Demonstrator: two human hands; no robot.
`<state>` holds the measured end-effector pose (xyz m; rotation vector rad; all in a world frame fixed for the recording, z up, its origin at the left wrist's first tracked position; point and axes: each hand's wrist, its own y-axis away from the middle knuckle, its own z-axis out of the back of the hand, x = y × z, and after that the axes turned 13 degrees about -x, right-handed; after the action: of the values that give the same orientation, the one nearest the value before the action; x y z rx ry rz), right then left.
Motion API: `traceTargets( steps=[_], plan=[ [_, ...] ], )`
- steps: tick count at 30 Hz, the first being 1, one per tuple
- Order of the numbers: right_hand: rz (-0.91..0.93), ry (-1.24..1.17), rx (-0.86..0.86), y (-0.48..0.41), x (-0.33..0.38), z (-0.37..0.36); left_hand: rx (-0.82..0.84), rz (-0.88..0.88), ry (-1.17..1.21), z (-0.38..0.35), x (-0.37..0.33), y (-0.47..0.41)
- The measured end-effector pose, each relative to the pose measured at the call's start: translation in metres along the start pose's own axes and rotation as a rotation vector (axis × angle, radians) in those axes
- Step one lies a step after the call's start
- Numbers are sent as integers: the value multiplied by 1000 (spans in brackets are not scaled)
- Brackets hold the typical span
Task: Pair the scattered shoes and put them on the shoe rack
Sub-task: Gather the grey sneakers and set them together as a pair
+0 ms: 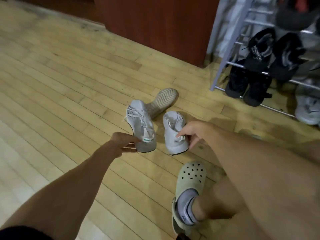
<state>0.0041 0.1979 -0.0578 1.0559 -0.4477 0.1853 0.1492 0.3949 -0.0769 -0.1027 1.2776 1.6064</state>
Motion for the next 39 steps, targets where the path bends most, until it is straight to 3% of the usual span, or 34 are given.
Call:
traceTargets(
  steps=[7, 14, 19, 26, 31, 39],
  plan=[
    [198, -109, -220, 89, 25, 76, 24, -272, 131, 8, -94, 80],
    [365, -282, -652, 188, 13, 158, 144, -504, 201, -17, -186, 186],
    [417, -396, -856, 237, -14, 215, 102, -632, 305, -45, -233, 249],
    [410, -531, -987, 262, -46, 306, 226, -712, 283, -113, -292, 316],
    [384, -695, -943, 248, -39, 365, 269, -717, 236, -156, -335, 326],
    [346, -743, -903, 199, -12, 446, 241, -760, 159, -229, -417, 306]
  ],
)
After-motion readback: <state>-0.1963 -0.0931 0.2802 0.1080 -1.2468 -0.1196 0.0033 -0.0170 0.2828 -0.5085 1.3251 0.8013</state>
